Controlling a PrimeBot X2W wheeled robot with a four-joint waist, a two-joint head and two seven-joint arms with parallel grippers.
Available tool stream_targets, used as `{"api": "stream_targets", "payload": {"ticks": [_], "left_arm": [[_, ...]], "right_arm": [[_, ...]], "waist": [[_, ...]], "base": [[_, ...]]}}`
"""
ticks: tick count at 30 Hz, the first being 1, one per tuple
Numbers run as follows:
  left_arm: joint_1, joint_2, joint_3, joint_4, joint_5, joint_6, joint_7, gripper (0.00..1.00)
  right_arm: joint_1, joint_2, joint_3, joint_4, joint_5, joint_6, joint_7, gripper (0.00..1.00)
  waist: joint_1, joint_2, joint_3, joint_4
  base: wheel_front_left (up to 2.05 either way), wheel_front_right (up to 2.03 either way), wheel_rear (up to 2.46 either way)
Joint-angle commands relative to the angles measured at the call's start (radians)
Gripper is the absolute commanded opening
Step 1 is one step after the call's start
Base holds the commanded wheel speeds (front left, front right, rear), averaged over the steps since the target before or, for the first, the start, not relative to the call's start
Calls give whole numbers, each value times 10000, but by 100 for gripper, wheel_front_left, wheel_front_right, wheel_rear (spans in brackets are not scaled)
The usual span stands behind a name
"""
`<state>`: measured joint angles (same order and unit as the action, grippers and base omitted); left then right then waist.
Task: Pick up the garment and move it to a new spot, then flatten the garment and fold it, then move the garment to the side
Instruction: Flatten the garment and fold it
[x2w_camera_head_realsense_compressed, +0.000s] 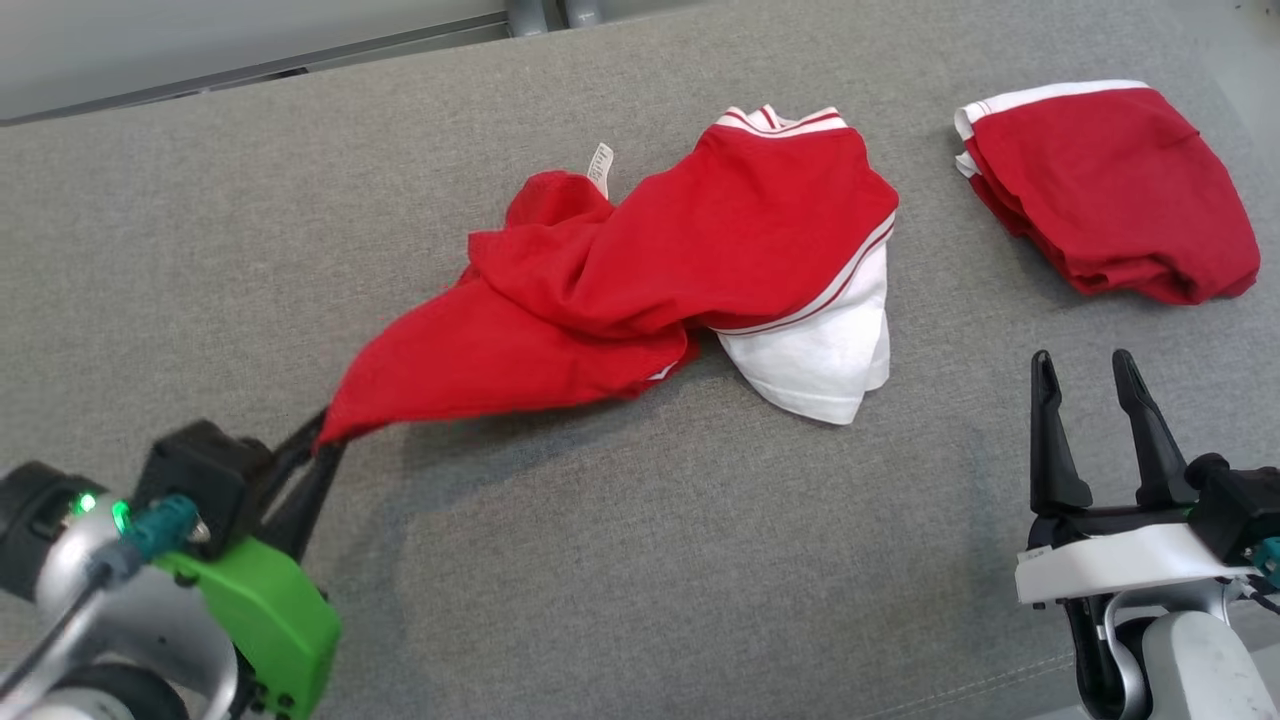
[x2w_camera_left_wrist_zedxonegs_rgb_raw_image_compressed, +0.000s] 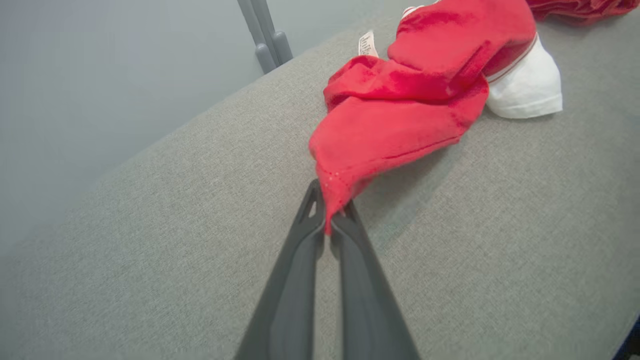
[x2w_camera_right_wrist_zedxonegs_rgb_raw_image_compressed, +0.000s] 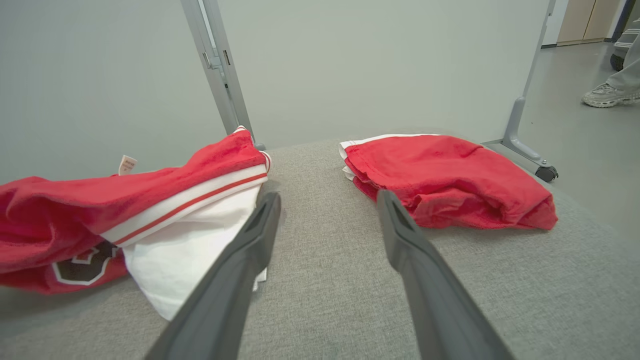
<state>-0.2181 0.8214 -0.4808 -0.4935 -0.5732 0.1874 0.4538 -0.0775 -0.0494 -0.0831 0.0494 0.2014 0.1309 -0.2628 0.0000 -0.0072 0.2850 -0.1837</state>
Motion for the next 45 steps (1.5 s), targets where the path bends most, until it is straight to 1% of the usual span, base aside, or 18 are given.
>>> {"api": "stream_targets", "payload": {"ticks": [1,3,5,8,9,10,11,12,13,14,17,21,25,27,31,36,42,45], "left_arm": [[483,143,-249,-422,308,254,225,0],[985,-13,-658,-622,582,459,227,0],[1416,-216,-1062,-361,799,570,26,0],[1709,-789,-1497,435,1008,506,-745,0],[1794,-1084,-1599,792,869,443,-1058,5],[1794,-1084,-1599,792,869,443,-1058,5],[1813,-1299,-1603,1168,852,426,-1399,16],[1802,-1448,-1609,1581,866,399,-1711,36],[1806,-1726,-1571,1936,739,398,-2046,62],[1797,-1942,-1536,2246,695,418,-2346,100],[1901,-2422,-1389,2816,494,575,-3029,100],[2439,-2810,-939,3139,245,1051,-3982,100],[3110,-3150,-391,3439,-154,1408,-5088,100],[3257,-3397,-136,3603,-373,1388,-5656,100],[3055,-4061,130,3907,-1001,974,-6395,100],[2583,-4414,-76,4411,-1236,617,-6311,100],[2193,-4678,-300,4460,-1507,507,-5830,100],[2071,-4586,-519,4409,-1423,552,-5398,100]], "right_arm": [[119,-25,8,29,70,-4,-27,100],[119,-28,-17,31,51,-4,-27,100],[143,-22,-35,63,13,-4,-27,100],[170,-25,-55,95,-168,-4,-27,100],[196,-24,-56,119,-210,-4,-27,100],[196,-24,-56,119,-210,-4,-27,100],[211,-25,-56,131,-271,-4,-27,100],[211,-25,-44,148,-337,-4,-27,100],[204,-24,-8,170,-411,-4,-27,100],[191,-25,43,185,-516,-4,-27,100],[197,-24,293,217,-741,-4,-27,100],[307,-21,643,227,-1010,-4,-27,100],[277,-45,848,429,-1170,-4,-29,100],[191,-90,831,624,-1230,-4,-27,100],[-65,-228,866,1155,-1374,-4,-29,100],[-525,-506,871,1961,-1525,-4,0,100],[-1097,-789,1182,2683,-1529,-4,284,100],[-1359,-946,1536,2885,-1379,-4,534,100]], "waist": [[0,72,-28,96],[0,72,15,147],[0,72,68,202],[0,72,115,329],[0,72,117,373],[0,72,117,373],[0,72,108,405],[0,72,103,423],[0,72,93,443],[0,72,72,461],[0,72,8,494],[0,72,-71,539],[0,72,-29,696],[0,72,0,853],[0,72,54,1114],[0,72,35,1259],[0,72,77,1277],[0,72,160,1271]], "base": [[0,0,0],[0,0,0],[0,0,0],[0,0,0],[0,0,0],[0,0,0],[0,0,0],[0,0,0],[0,0,0],[0,0,0],[0,0,0],[0,0,0],[0,0,0],[0,0,0],[0,0,0],[0,0,0],[0,0,0],[0,0,0]]}}
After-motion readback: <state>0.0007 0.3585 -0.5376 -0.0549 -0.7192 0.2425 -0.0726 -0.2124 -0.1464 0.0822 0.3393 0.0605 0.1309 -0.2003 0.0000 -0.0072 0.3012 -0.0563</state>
